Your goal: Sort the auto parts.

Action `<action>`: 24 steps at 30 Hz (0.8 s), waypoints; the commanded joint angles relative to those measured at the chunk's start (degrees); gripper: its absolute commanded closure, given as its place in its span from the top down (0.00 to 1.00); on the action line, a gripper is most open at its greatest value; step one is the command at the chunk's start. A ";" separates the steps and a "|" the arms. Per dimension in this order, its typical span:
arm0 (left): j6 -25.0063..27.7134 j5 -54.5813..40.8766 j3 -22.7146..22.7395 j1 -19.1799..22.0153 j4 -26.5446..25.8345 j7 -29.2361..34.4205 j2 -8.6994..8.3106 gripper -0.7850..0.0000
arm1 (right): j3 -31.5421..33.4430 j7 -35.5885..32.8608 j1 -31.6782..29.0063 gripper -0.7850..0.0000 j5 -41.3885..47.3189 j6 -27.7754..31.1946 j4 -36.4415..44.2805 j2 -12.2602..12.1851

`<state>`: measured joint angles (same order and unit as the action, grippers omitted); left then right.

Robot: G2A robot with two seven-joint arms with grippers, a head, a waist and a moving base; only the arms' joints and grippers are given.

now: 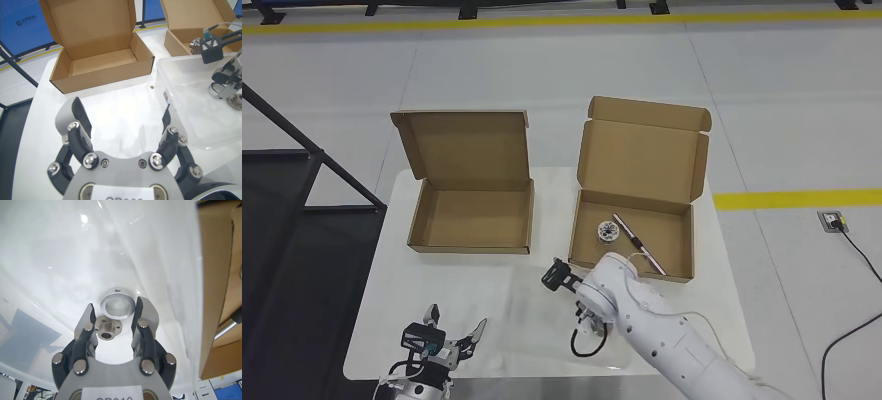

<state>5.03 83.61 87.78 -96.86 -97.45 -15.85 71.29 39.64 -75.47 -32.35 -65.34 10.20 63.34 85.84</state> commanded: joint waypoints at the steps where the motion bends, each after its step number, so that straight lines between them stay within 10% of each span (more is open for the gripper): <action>1: 0.00 0.00 0.00 0.00 0.00 0.00 0.00 1.00 | 0.57 -0.02 -0.12 0.58 0.20 0.52 -0.11 -0.12; 24: 0.00 0.00 0.00 0.00 0.00 0.00 0.00 1.00 | -0.43 0.15 1.86 0.60 1.65 3.55 -5.08 1.62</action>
<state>5.03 83.61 87.78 -96.86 -97.45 -15.85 71.29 39.27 -75.46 -30.48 -63.57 13.65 58.30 87.41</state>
